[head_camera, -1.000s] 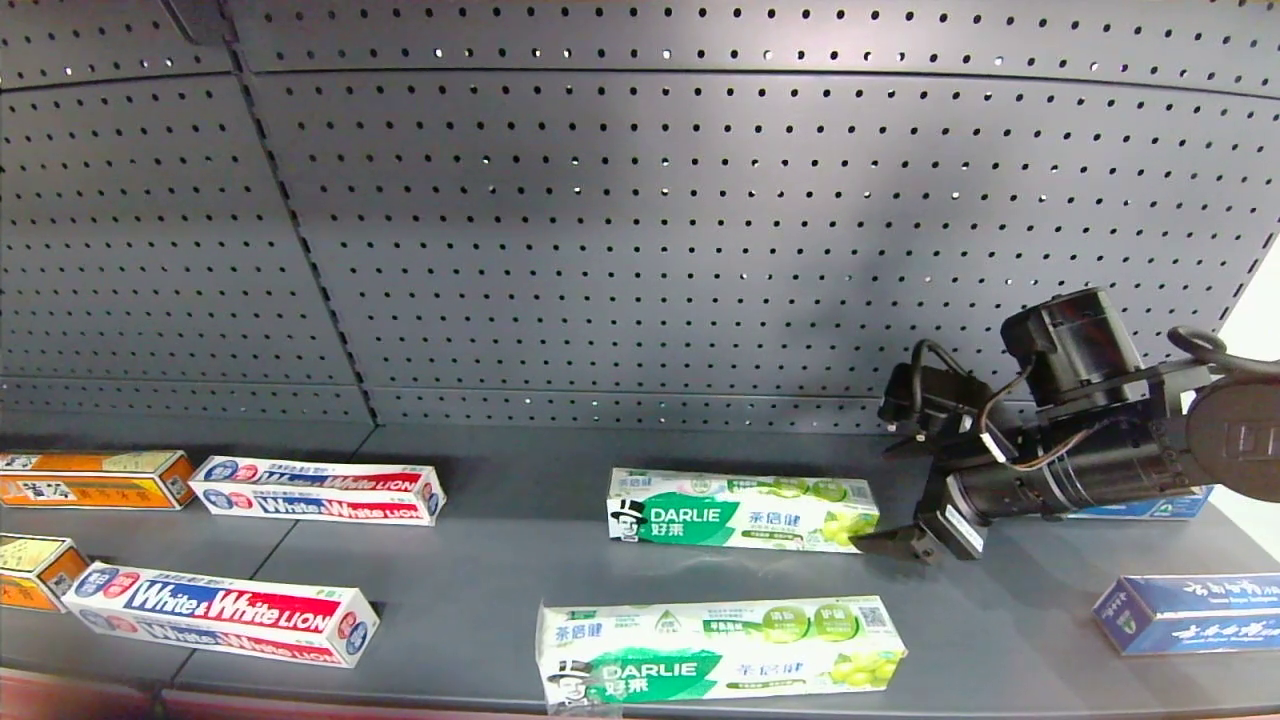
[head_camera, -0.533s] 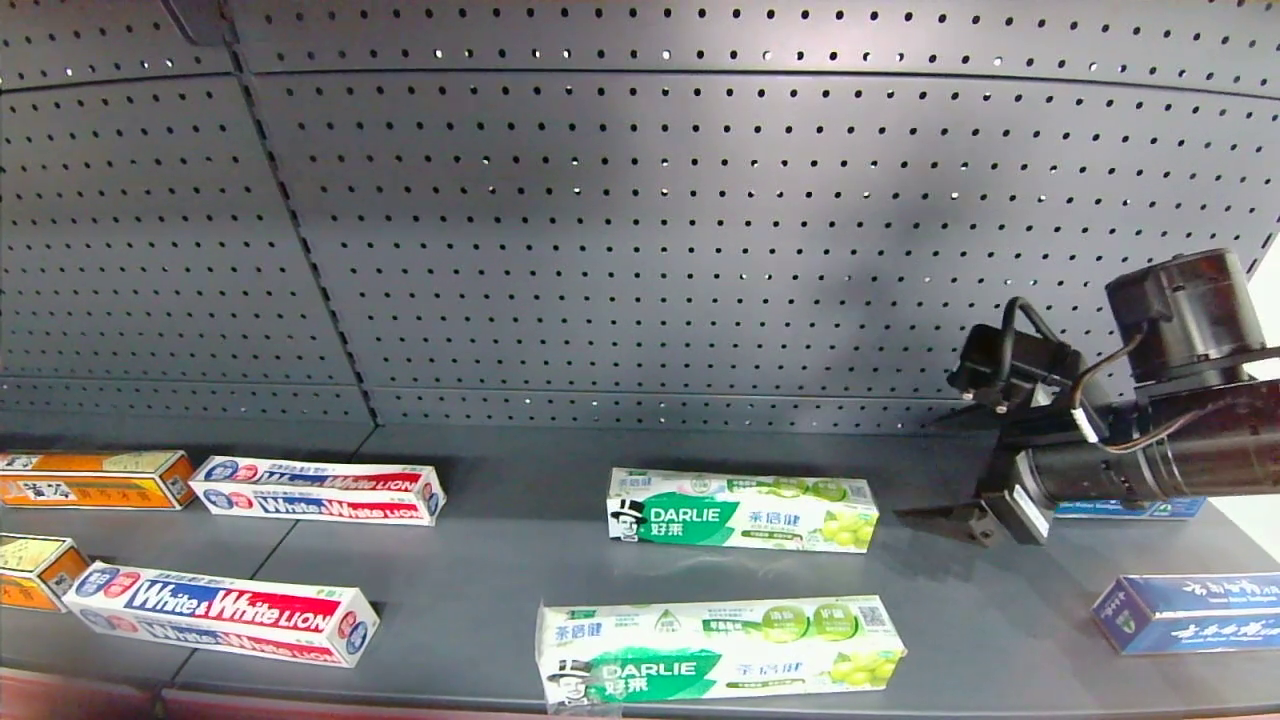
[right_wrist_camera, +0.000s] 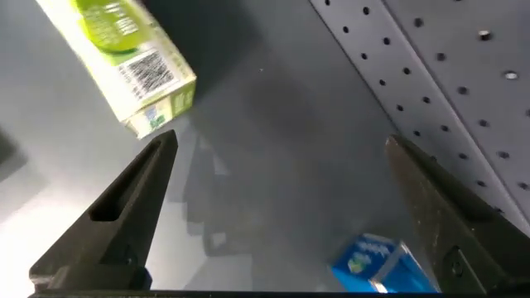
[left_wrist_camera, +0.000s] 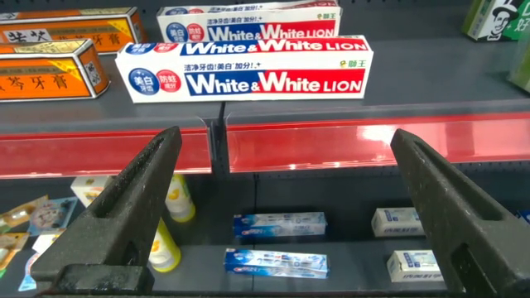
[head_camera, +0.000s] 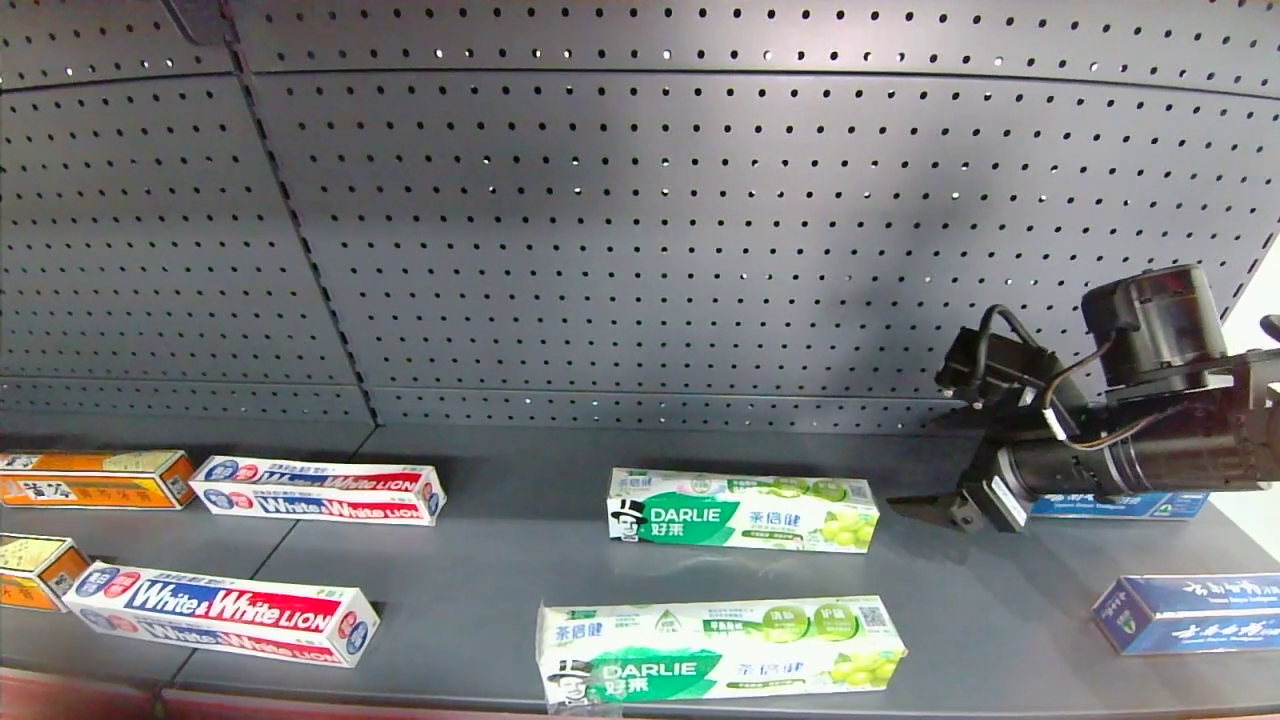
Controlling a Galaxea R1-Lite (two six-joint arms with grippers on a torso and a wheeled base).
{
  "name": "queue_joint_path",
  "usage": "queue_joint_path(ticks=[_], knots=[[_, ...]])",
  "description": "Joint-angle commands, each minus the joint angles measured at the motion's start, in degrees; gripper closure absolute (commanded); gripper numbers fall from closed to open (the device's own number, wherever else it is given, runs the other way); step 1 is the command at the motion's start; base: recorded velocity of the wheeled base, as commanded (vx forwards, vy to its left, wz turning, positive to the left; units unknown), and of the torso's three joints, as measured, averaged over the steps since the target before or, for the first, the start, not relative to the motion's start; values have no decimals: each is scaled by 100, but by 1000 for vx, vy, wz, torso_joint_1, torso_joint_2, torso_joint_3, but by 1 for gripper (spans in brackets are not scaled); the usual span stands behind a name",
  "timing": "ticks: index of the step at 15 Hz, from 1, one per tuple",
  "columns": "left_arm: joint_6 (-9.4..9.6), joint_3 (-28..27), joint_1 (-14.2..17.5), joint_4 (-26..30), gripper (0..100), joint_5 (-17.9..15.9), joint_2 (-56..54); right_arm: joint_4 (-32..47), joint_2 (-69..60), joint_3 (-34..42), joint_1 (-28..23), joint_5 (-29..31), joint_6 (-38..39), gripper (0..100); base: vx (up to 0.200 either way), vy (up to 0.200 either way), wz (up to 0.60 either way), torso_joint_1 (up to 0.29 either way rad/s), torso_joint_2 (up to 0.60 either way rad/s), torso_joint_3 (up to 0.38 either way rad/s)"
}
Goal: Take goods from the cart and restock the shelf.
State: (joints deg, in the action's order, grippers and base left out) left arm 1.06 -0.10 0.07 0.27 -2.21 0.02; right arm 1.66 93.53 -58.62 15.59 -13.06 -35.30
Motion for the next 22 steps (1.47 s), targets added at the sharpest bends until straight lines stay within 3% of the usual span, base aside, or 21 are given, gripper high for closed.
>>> queue_joint_path(ticks=[1,18,22], knots=[[-1,1,1,0,0,1,-2,-104,342,70,49,14,24,0,0,0,0,0,0,0],[-1,1,1,0,0,1,-2,-254,342,88,137,5,32,0,0,0,0,0,0,0],[-1,1,1,0,0,1,-2,-1185,-388,88,-39,-4,314,0,0,0,0,0,0,0]])
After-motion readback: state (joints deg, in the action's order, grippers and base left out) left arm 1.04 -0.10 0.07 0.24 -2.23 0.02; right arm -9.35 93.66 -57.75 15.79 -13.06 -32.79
